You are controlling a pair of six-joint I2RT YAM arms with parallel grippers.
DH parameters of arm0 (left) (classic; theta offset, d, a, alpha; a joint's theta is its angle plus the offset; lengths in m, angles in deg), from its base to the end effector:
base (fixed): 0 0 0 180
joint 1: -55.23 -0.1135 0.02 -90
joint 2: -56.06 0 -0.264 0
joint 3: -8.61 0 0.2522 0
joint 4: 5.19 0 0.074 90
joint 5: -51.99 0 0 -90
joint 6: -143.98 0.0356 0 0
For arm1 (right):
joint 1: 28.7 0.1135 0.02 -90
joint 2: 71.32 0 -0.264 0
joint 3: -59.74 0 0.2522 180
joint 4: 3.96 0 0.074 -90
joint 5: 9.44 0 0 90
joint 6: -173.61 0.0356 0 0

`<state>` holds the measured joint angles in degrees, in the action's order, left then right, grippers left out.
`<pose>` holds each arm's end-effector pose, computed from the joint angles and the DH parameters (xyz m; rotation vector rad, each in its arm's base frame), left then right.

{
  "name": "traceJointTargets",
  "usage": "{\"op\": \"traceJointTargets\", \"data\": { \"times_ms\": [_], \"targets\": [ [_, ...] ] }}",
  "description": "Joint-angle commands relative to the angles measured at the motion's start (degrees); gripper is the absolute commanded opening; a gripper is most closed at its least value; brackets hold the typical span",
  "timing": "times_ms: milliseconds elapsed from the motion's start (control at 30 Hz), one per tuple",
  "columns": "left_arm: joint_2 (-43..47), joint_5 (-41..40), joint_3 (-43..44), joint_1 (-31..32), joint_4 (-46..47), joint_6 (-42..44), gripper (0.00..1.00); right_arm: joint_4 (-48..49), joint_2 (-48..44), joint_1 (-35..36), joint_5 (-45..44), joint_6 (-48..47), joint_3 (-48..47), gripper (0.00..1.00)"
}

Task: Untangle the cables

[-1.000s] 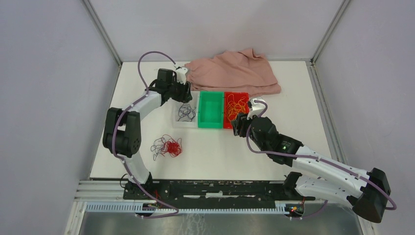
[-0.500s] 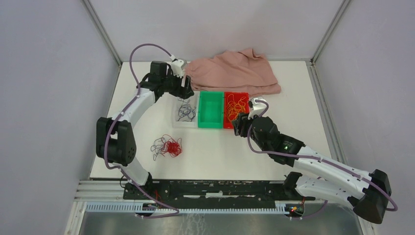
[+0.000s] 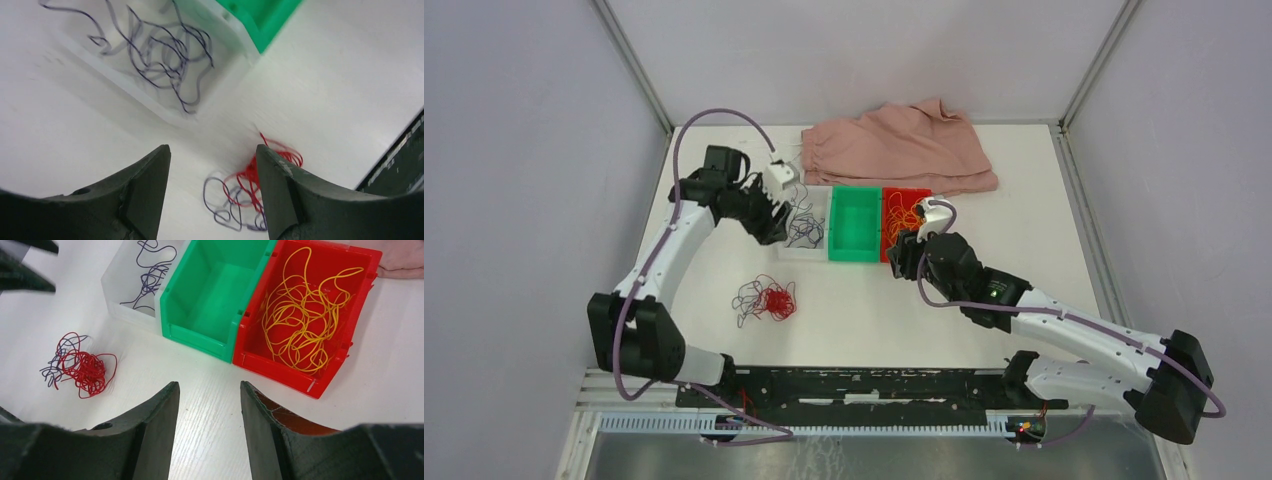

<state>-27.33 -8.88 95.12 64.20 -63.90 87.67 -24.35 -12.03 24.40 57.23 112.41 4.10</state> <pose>0.2944 -0.0640 0.3028 1.0603 2.1806 -0.4532 0.1520 0.1789 0.2810 -0.1570 1.9864 0.5320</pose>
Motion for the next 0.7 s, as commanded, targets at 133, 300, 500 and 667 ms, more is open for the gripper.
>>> {"op": "traceJointTargets", "data": {
  "times_ms": [133,300,500,667],
  "targets": [
    [8.11,1.90,-12.39,-4.85,-21.12,30.95,0.71,2.83,-1.33,-0.25,2.24,1.69,-1.72,0.54],
    [10.10,-2.03,-21.32,-7.48,-18.63,39.24,0.71,1.85,-3.16,-0.25,2.24,1.79,-1.44,0.54],
    [11.46,-2.55,-27.04,-7.66,-10.59,37.47,0.61,1.11,-3.98,-0.21,2.21,1.84,-1.43,0.54],
    [12.20,-5.92,-28.95,-7.65,-8.34,40.34,0.38,1.09,-3.88,-0.24,2.42,1.88,-1.69,0.53]
  ]
}}
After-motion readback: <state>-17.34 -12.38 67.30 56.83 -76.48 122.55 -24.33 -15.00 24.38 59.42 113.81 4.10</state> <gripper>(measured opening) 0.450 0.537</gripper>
